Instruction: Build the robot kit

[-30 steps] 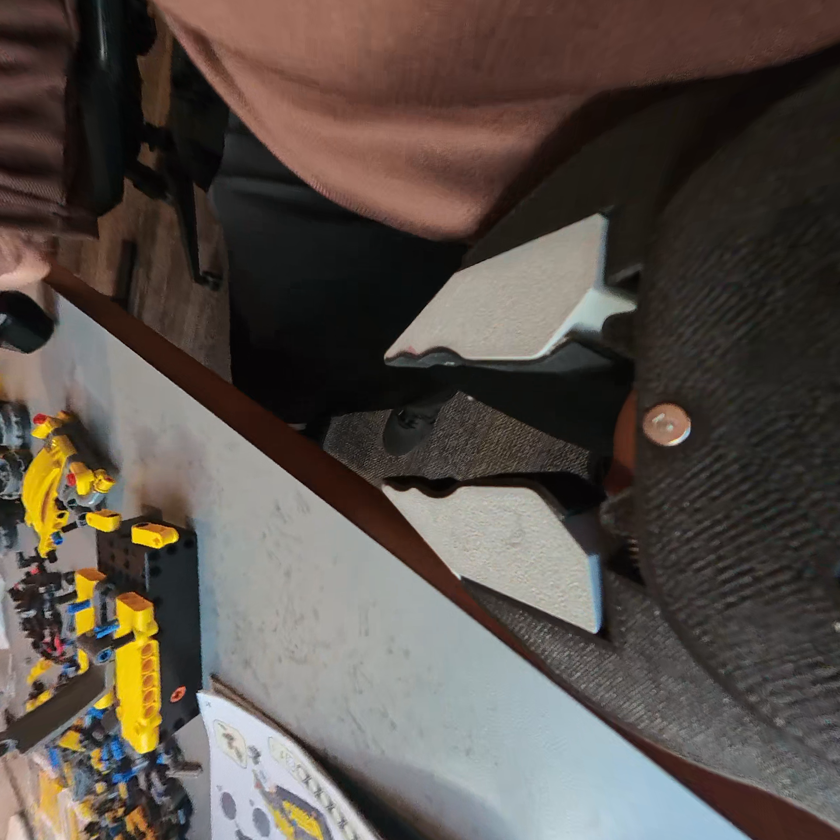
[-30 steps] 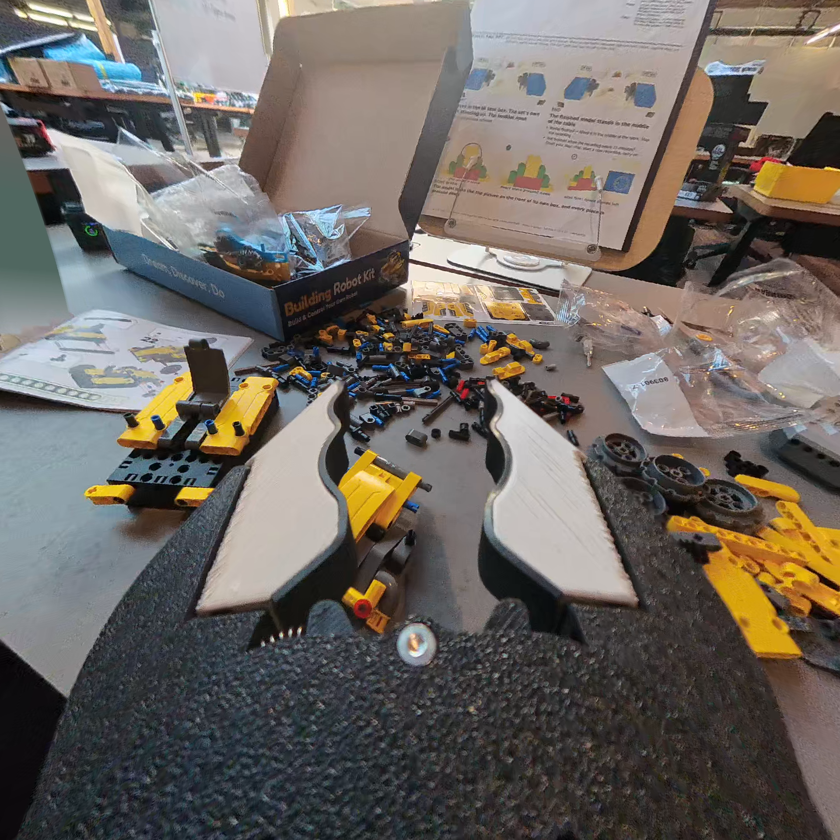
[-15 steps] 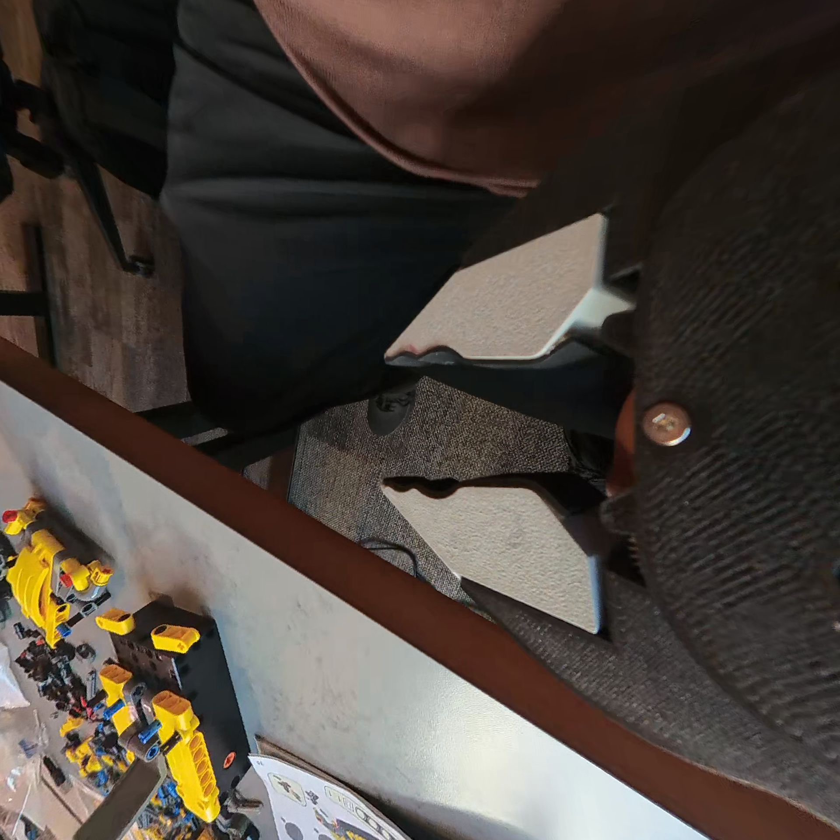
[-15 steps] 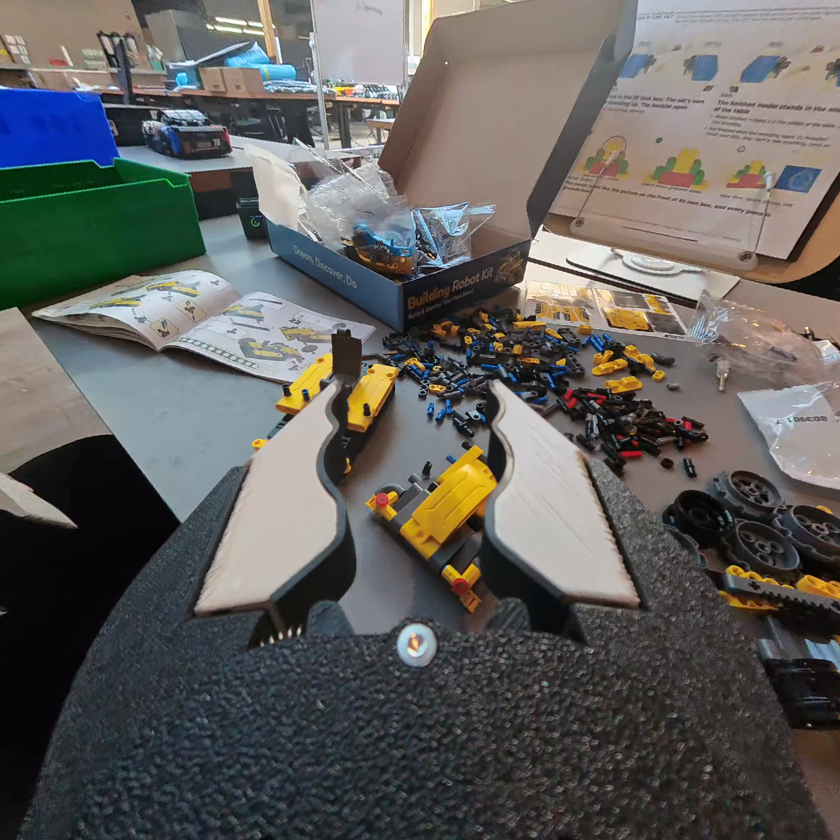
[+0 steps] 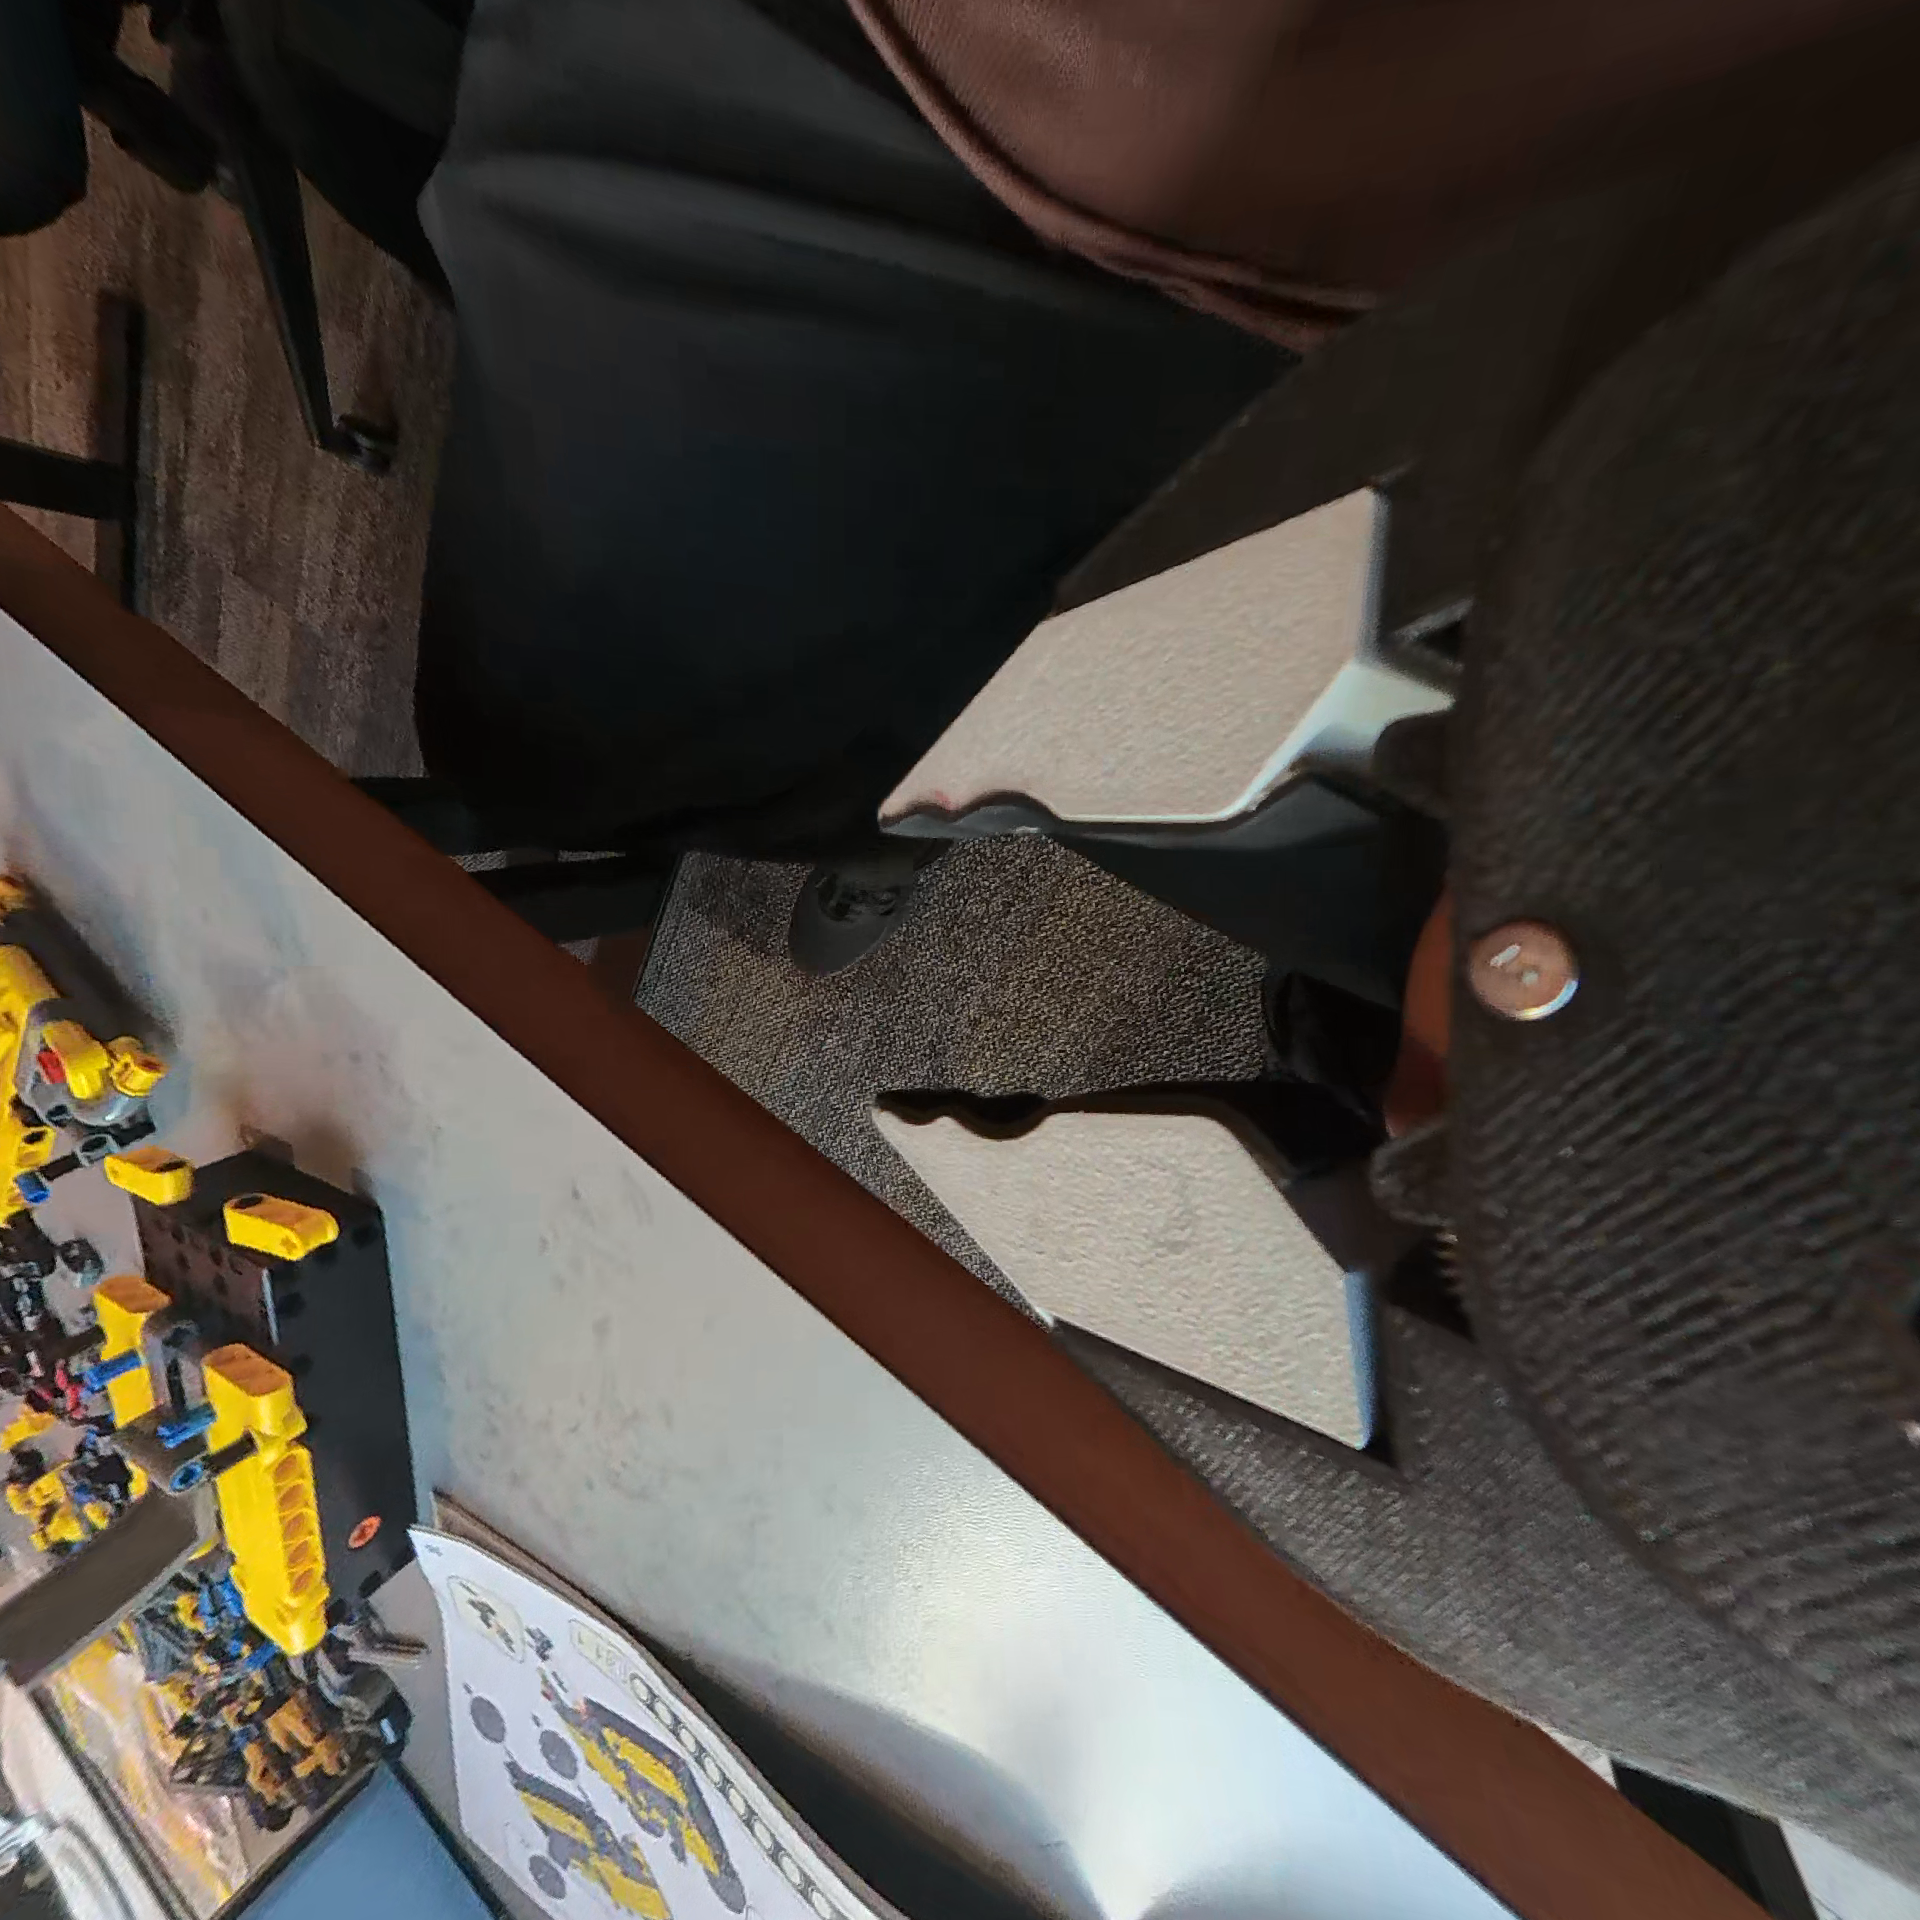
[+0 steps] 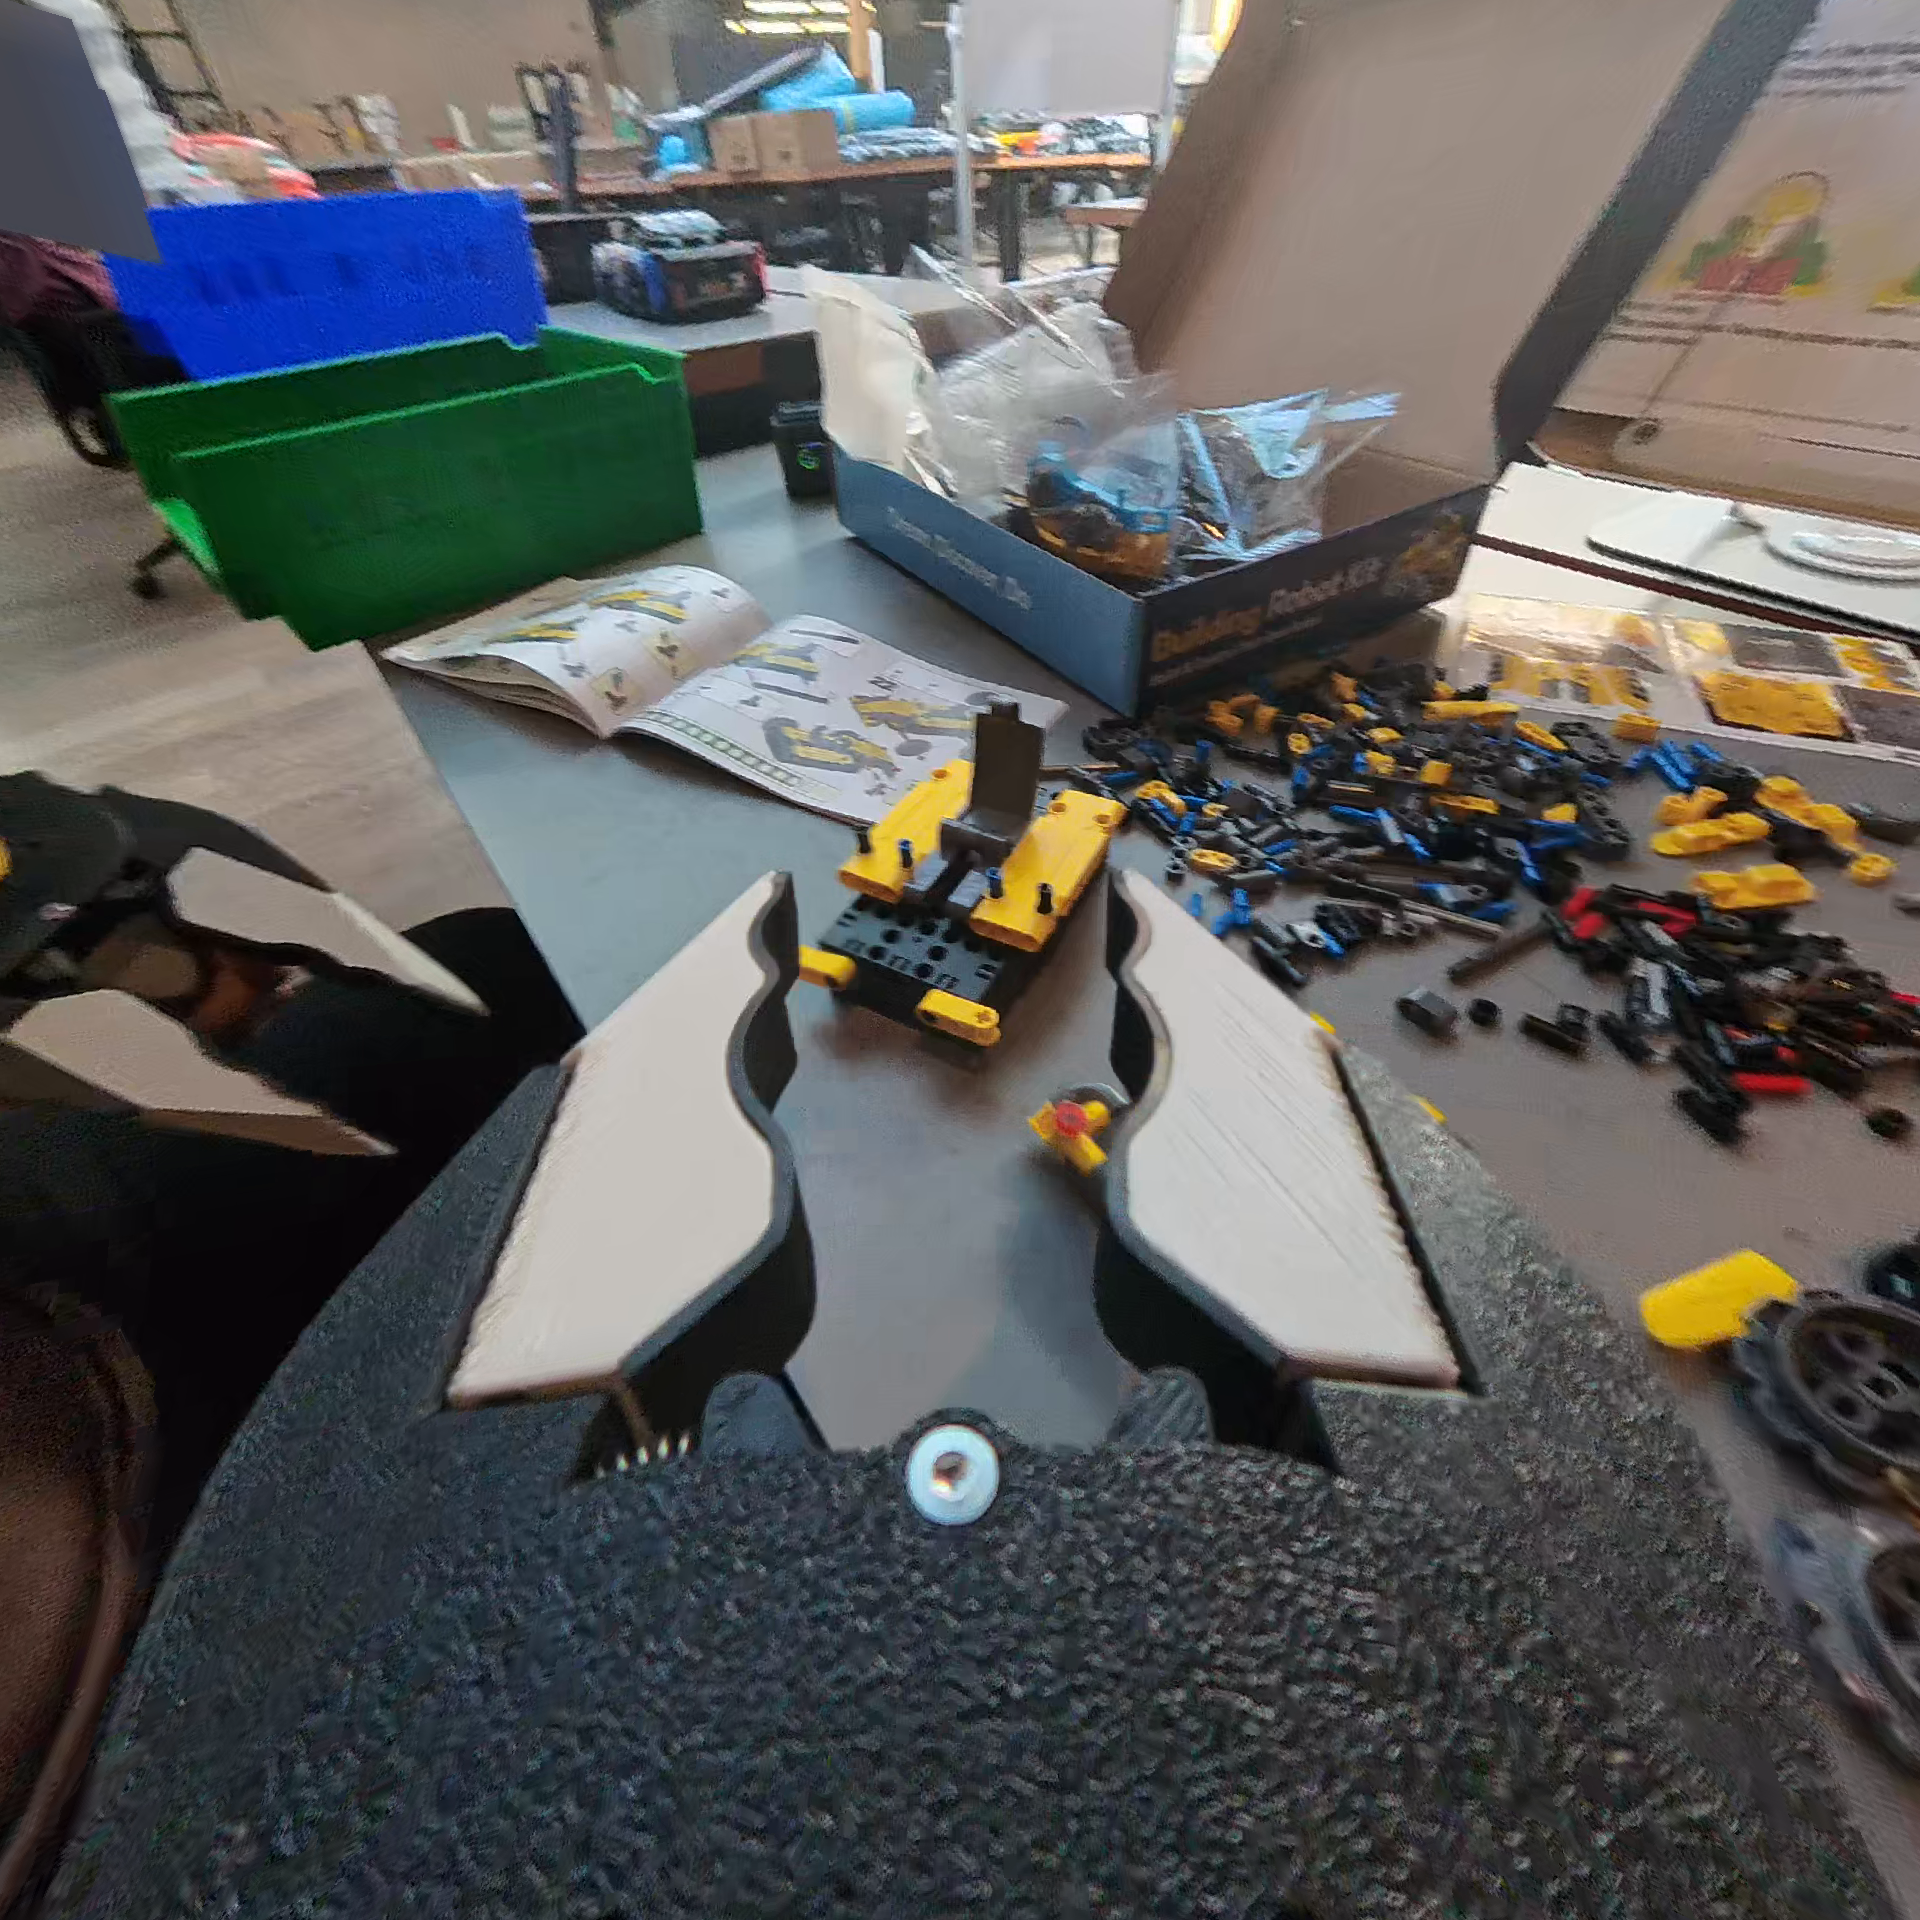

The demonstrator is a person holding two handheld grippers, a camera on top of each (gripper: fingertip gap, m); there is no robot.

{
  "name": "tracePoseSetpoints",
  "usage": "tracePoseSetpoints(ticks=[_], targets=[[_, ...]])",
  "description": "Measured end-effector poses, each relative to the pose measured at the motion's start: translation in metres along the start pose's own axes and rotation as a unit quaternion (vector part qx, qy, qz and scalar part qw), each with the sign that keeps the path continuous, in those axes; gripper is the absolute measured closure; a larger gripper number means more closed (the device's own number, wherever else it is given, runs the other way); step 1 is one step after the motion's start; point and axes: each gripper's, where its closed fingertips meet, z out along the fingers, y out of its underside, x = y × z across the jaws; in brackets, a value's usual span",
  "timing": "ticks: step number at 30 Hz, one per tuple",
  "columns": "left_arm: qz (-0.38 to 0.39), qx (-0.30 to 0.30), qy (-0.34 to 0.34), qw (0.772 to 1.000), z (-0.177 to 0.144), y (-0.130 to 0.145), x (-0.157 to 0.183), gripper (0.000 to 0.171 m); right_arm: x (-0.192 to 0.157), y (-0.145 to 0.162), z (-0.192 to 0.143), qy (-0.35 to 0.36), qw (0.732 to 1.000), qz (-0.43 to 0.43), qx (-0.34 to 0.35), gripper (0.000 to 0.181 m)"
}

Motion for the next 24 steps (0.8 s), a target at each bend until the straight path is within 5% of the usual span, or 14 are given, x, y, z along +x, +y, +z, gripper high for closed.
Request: tracePoseSetpoints(ticks=[5, 7, 13, 17, 21, 24], targets=[[-0.057, 0.006, 0.005, 0.998, 0.003, -0.003, -0.015, 0.126, -0.039, -0.002, 0.013, -0.077, 0.997, -0.028, -0.016, 0.12], [-0.064, 0.022, -0.018, 0.998, -0.004, -0.02, -0.041, 0.147, -0.046, -0.002, 0.019, -0.082, 0.994, -0.068, -0.032, 0.125], [-0.067, 0.025, -0.065, 0.995, -0.041, -0.062, -0.143, 0.14, -0.052, 0.001, 0.039, -0.101, 0.988, -0.101, -0.05, 0.146], [-0.107, -0.083, -0.183, 0.974, -0.06, -0.008, -0.222, 0.141, -0.053, 0.002, 0.045, -0.12, 0.989, -0.075, -0.05, 0.144], [-0.176, -0.127, -0.166, 0.962, -0.063, 0.041, -0.221, 0.157, -0.07, 0.0, 0.057, -0.146, 0.987, -0.016, -0.061, 0.141], [-0.163, -0.128, -0.172, 0.963, -0.064, 0.05, -0.21, 0.171, -0.093, 0.0, 0.083, -0.146, 0.985, -0.012, -0.088, 0.154]])
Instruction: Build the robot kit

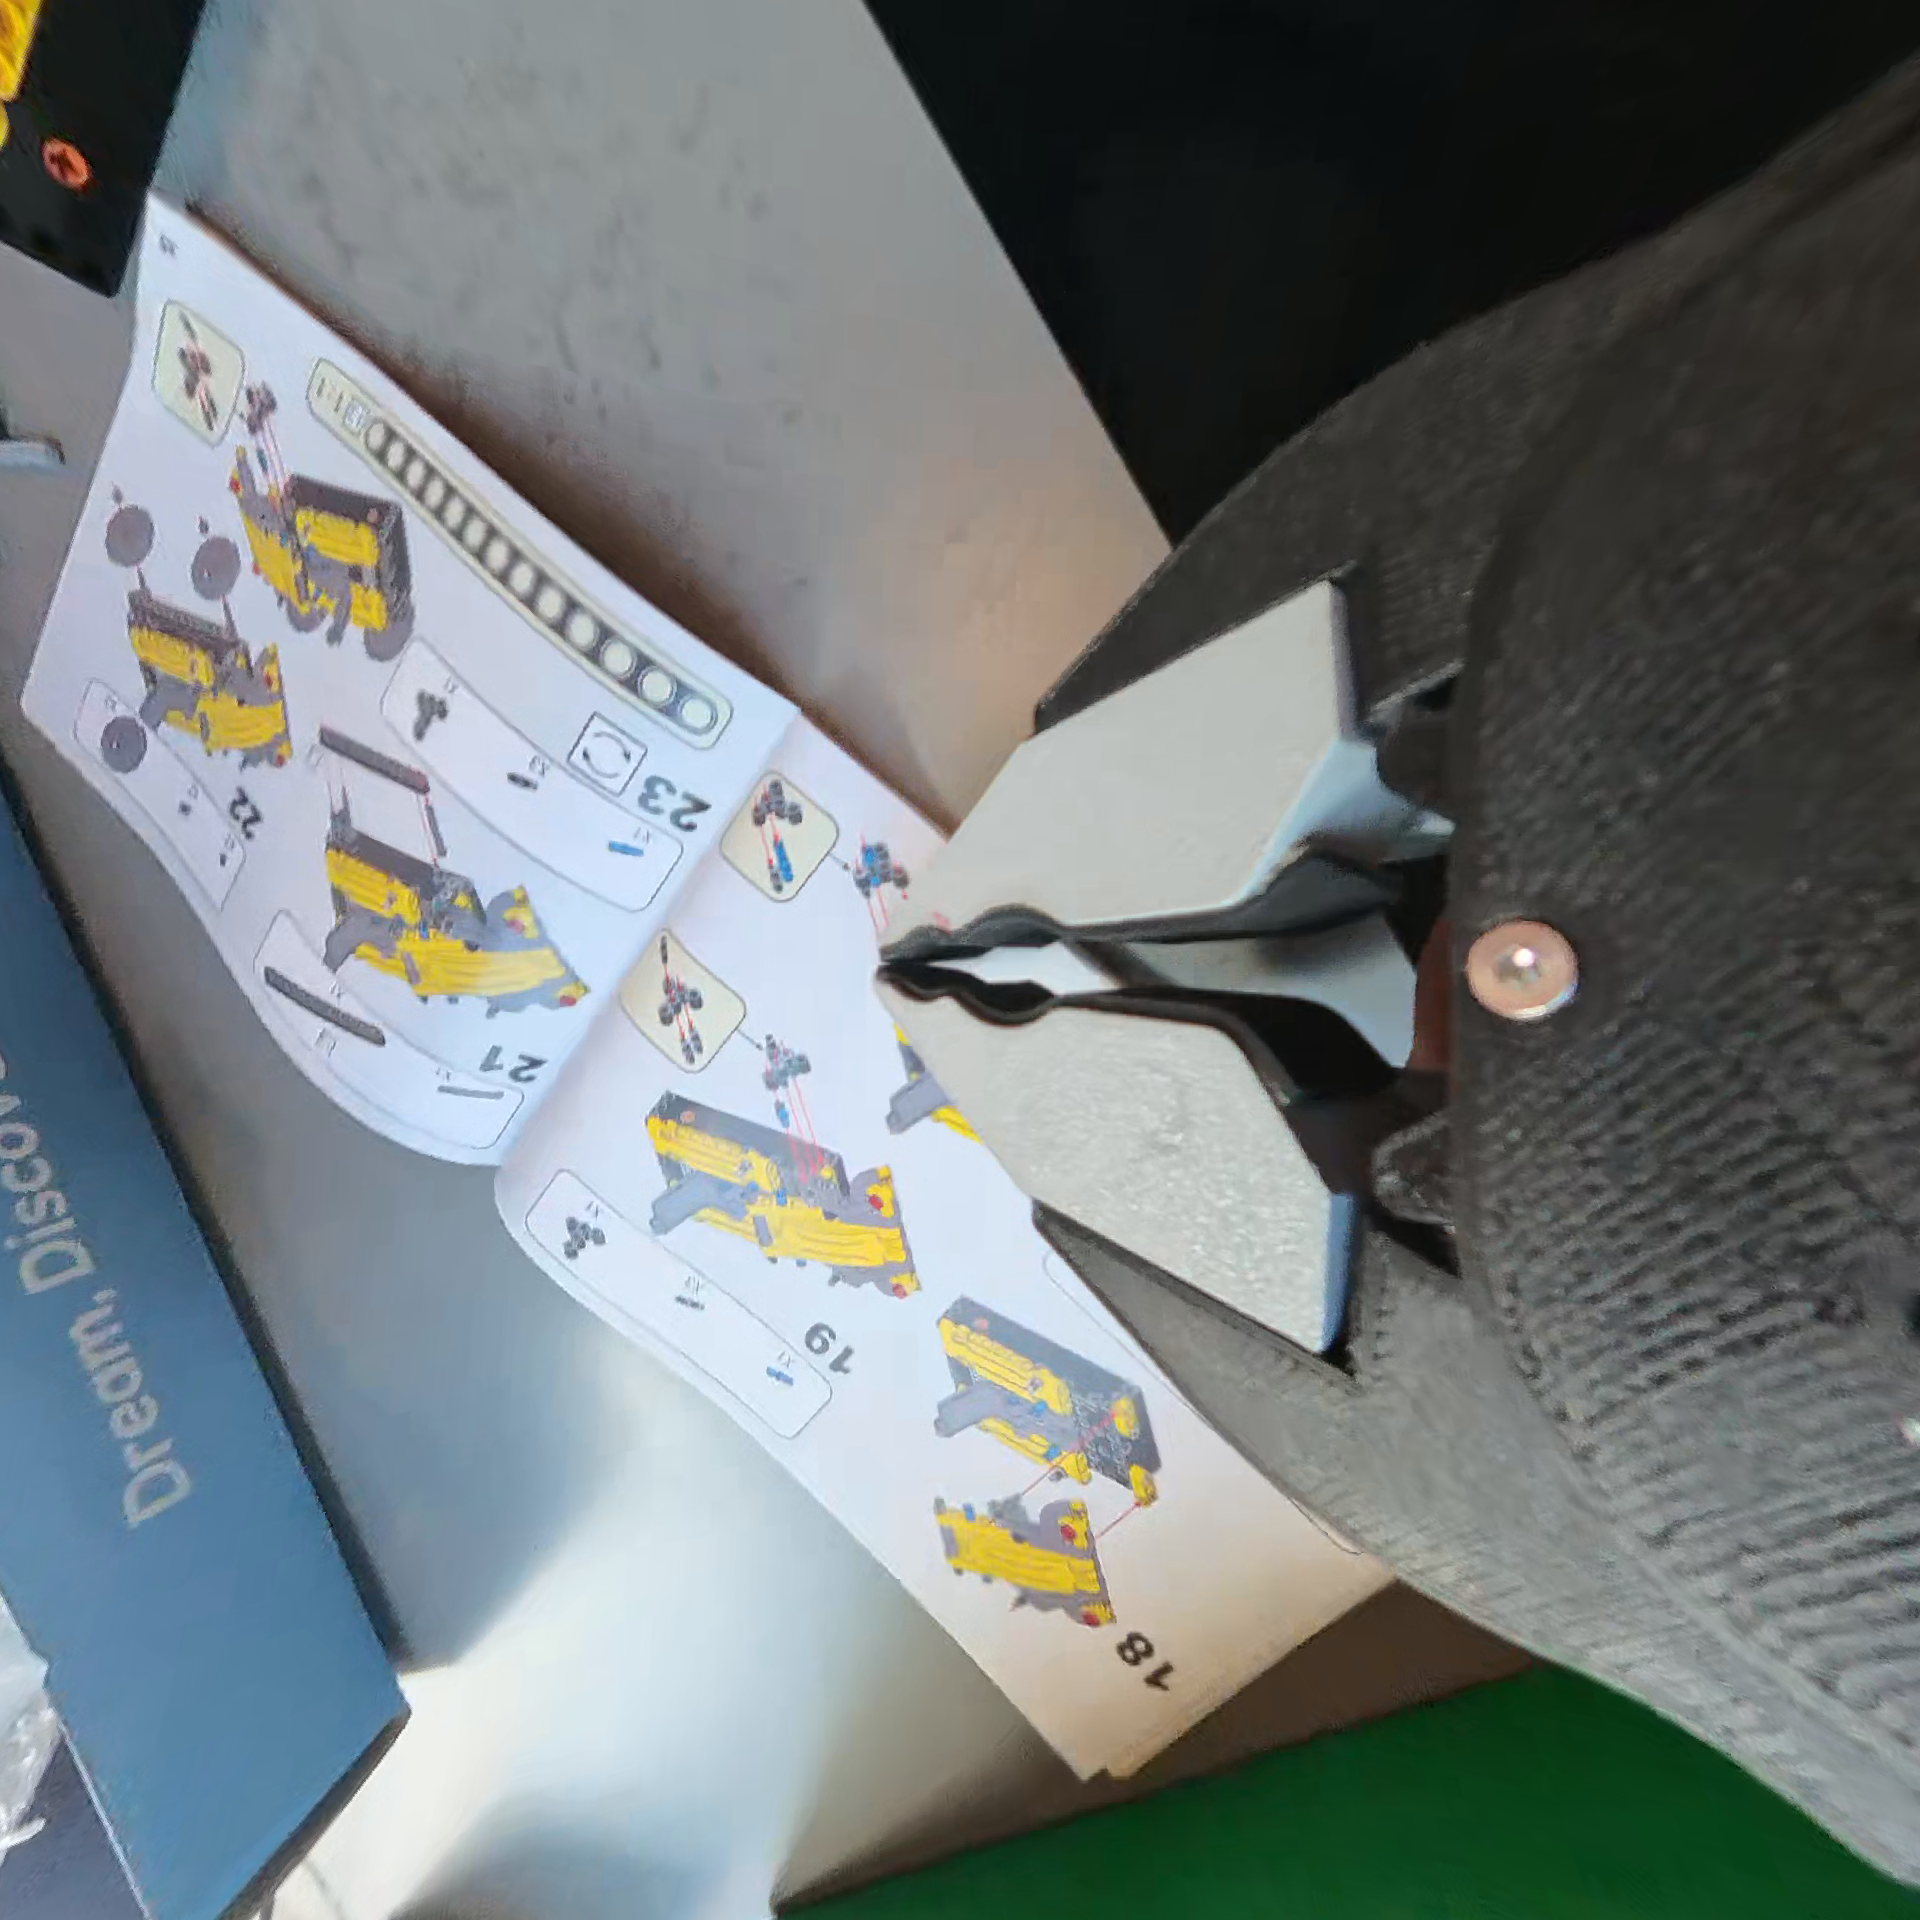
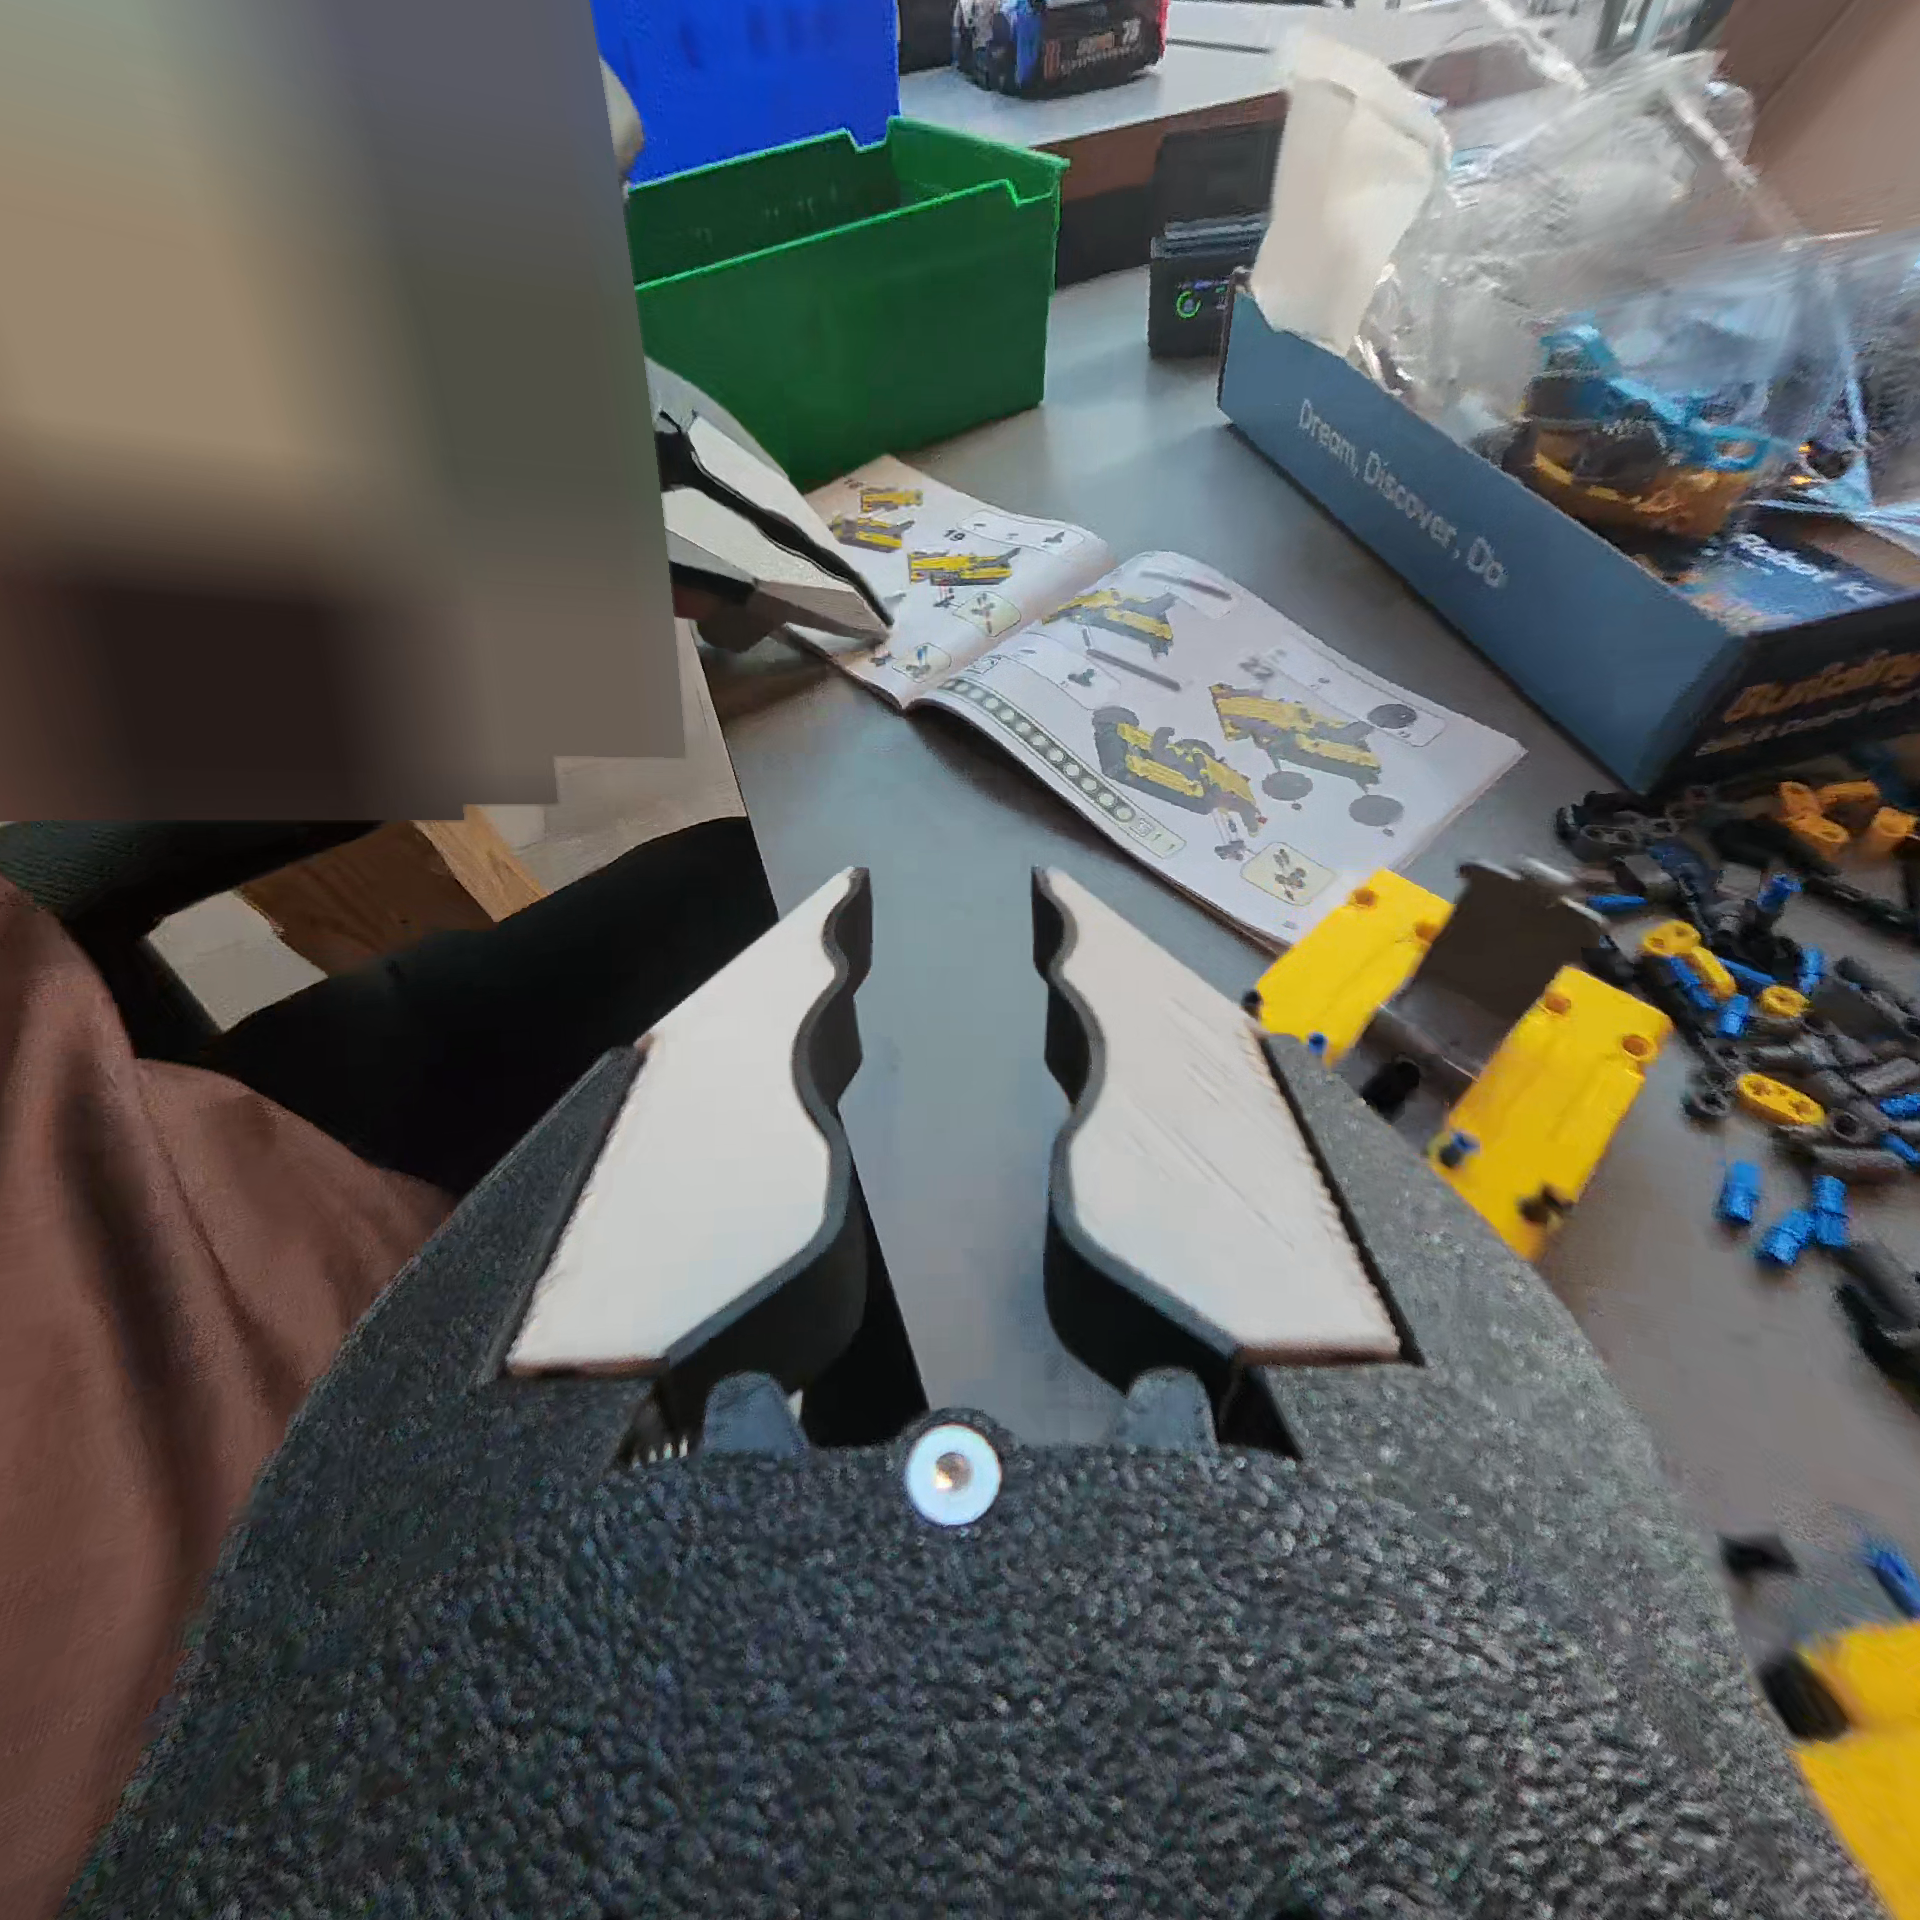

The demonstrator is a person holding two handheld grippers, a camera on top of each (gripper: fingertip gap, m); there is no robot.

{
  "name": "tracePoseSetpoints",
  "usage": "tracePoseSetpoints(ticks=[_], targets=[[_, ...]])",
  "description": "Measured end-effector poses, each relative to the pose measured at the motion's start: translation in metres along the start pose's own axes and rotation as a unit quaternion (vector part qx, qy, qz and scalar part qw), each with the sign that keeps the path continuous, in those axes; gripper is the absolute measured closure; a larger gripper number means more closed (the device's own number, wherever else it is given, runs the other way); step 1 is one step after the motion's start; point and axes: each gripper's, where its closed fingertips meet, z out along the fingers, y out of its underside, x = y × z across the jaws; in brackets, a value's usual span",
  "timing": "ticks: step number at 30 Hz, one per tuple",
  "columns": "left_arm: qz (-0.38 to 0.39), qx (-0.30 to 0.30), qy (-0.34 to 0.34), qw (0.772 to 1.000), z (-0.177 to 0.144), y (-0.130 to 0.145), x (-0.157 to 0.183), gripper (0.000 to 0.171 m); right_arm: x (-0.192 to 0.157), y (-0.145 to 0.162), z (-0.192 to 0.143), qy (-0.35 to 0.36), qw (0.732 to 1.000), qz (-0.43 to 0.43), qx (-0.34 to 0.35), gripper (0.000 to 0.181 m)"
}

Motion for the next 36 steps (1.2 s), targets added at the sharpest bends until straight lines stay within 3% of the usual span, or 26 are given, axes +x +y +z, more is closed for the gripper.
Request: tracePoseSetpoints(ticks=[4, 8, 10, 12, 14, 16, 20, 31, 34, 36], targets=[[0.01, 0.01, -0.01, 1.0, -0.003, 0.002, 0.005, 0.171, -0.027, -0.013, 0.068, -0.009, 0.995, -0.077, -0.066, 0.177], [0.013, 0.01, -0.011, 1.0, -0.003, 0.002, 0.006, 0.171, -0.002, -0.033, 0.149, 0.032, 0.985, -0.095, -0.142, 0.178], [0.025, 0.001, -0.009, 1.0, -0.005, 0.0, 0.007, 0.171, 0.008, -0.023, 0.182, 0.026, 0.976, -0.084, -0.197, 0.181], [0.026, 0.059, -0.009, 0.998, -0.011, -0.028, 0.006, 0.171, 0.021, -0.006, 0.199, 0.041, 0.965, -0.077, -0.248, 0.181], [0.021, 0.101, 0.001, 0.995, -0.013, -0.057, 0.003, 0.171, 0.027, 0.003, 0.203, 0.049, 0.96, -0.073, -0.264, 0.181], [0.03, 0.078, 0.019, 0.996, 0.001, -0.063, 0.001, 0.171, 0.028, 0.007, 0.202, 0.049, 0.963, -0.062, -0.258, 0.181], [0.07, -0.009, -0.002, 0.998, 0.031, -0.034, -0.007, 0.171, 0.028, 0.012, 0.199, 0.042, 0.964, -0.055, -0.258, 0.181], [0.085, -0.017, -0.094, 0.992, 0.025, -0.021, -0.026, 0.171, 0.029, 0.013, 0.2, 0.026, 0.961, -0.045, -0.272, 0.181], [0.09, 0.029, -0.125, 0.988, 0.006, -0.038, -0.019, 0.171, 0.025, -0.001, 0.195, 0.029, 0.969, -0.049, -0.241, 0.181], [0.067, 0.084, -0.092, 0.99, -0.015, -0.05, 0.008, 0.169, 0.016, -0.025, 0.184, 0.021, 0.981, -0.043, -0.189, 0.181]])
